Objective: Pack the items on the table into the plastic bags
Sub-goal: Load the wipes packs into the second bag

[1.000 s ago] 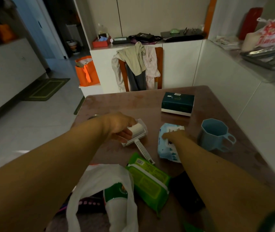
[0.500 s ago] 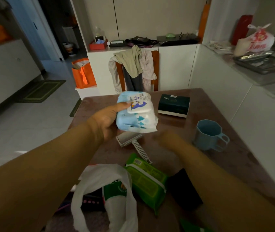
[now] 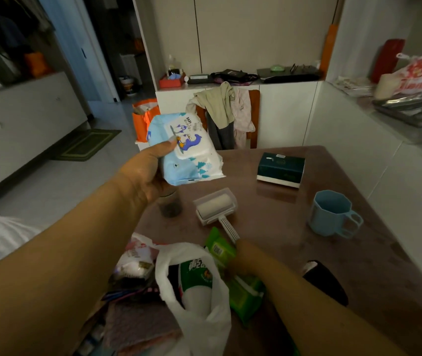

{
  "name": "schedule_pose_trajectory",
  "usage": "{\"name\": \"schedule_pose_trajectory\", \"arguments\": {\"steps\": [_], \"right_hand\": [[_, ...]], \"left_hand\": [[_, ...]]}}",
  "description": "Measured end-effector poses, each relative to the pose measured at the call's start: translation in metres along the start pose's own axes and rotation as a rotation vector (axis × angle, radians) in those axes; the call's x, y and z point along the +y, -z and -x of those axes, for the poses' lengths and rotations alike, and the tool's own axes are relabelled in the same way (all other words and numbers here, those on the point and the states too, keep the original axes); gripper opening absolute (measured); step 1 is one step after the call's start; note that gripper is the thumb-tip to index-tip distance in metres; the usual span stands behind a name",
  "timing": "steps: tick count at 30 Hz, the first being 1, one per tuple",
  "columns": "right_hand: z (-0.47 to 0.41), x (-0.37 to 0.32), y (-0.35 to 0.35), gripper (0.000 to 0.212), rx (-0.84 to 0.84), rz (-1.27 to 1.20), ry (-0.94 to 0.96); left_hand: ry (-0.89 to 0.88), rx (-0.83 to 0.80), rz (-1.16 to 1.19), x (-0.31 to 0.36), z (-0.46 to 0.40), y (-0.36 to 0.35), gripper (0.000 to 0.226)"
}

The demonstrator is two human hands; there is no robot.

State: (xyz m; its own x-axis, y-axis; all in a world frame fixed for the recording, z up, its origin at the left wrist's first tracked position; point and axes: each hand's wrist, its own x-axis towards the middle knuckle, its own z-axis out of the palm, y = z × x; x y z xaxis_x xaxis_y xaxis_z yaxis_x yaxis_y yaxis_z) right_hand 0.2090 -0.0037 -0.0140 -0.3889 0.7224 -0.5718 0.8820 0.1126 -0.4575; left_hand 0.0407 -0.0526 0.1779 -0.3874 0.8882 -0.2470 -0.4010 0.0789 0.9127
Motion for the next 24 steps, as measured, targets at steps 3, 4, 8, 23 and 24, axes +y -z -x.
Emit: {"name": "schedule_pose_trajectory", "arguments": {"steps": [3, 4, 8, 23, 24], "right_hand": [[0.02, 0.001, 0.026, 0.066, 0.172, -0.052, 0.038], [0.031, 0.001, 0.043, 0.065, 0.252, -0.108, 0.033], [0.105, -0.008, 0.115, 0.078, 0.582, -0.5, 0.204], [0.253, -0.145, 0.032, 0.04, -0.462, -1.56, 0.687], [0.253, -0.145, 0.026, 0.042, -0.466, -1.577, 0.684]], "left_hand": [[-0.132, 0.076, -0.056, 0.023, 0.027, 0.006, 0.026], [-0.175, 0.071, -0.032, 0.031, 0.04, 0.01, 0.024], [-0.274, -0.007, 0.086, 0.046, 0.093, 0.031, 0.024], [-0.269, 0.293, -0.347, 0.038, 0.205, 0.078, 0.058], [-0.261, 0.287, -0.383, 0.039, 0.211, 0.08, 0.05]]}}
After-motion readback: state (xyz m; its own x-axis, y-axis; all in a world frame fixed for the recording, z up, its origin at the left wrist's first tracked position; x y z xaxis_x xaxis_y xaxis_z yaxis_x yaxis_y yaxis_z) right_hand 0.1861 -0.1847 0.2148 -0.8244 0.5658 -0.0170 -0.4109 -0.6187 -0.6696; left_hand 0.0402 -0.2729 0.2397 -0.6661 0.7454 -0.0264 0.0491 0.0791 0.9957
